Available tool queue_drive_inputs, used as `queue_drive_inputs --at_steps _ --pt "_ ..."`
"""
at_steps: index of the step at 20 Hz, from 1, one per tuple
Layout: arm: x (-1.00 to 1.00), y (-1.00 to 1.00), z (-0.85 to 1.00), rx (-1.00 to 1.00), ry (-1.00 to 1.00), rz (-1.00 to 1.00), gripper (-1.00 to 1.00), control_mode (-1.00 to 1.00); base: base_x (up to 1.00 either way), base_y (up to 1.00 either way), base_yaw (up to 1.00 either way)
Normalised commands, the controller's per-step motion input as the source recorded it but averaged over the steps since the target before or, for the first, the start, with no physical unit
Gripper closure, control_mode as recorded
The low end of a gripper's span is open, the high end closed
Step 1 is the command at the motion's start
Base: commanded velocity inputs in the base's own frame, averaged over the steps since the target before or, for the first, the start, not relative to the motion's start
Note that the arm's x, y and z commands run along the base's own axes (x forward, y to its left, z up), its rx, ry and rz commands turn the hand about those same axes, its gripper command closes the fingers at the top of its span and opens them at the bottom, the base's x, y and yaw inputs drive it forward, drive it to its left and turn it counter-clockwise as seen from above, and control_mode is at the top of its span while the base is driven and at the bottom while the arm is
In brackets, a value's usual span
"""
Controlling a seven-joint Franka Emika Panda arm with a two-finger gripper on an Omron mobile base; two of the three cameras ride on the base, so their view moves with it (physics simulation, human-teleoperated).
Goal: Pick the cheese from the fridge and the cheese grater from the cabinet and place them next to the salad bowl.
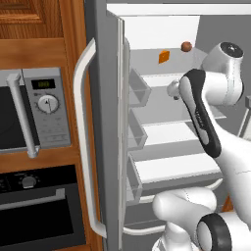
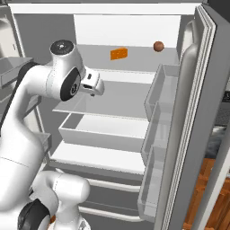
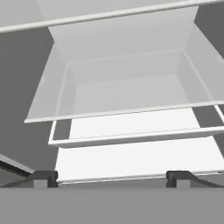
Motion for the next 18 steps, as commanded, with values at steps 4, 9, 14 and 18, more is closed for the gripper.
queue_drive_inputs --at_steps 4,9,14,18 --pt "0.0 -0.5 0.56 0.1 -0.24 -0.13 -1.0 -1.0 0.0 0.0 0.0" --pt "0.0 -0.26 0.58 0.12 -0.21 -0.16 -1.0 -1.0 0.0 0.0 0.0" --pt "0.01 0.12 0.32 0.04 -0.12 -0.11 -1.0 -1.0 0.0 0.0 0.0" --pt "0.24 0.46 0.01 0.0 -0.07 -0.09 -1.0 -1.0 0.0 0.0 0.0"
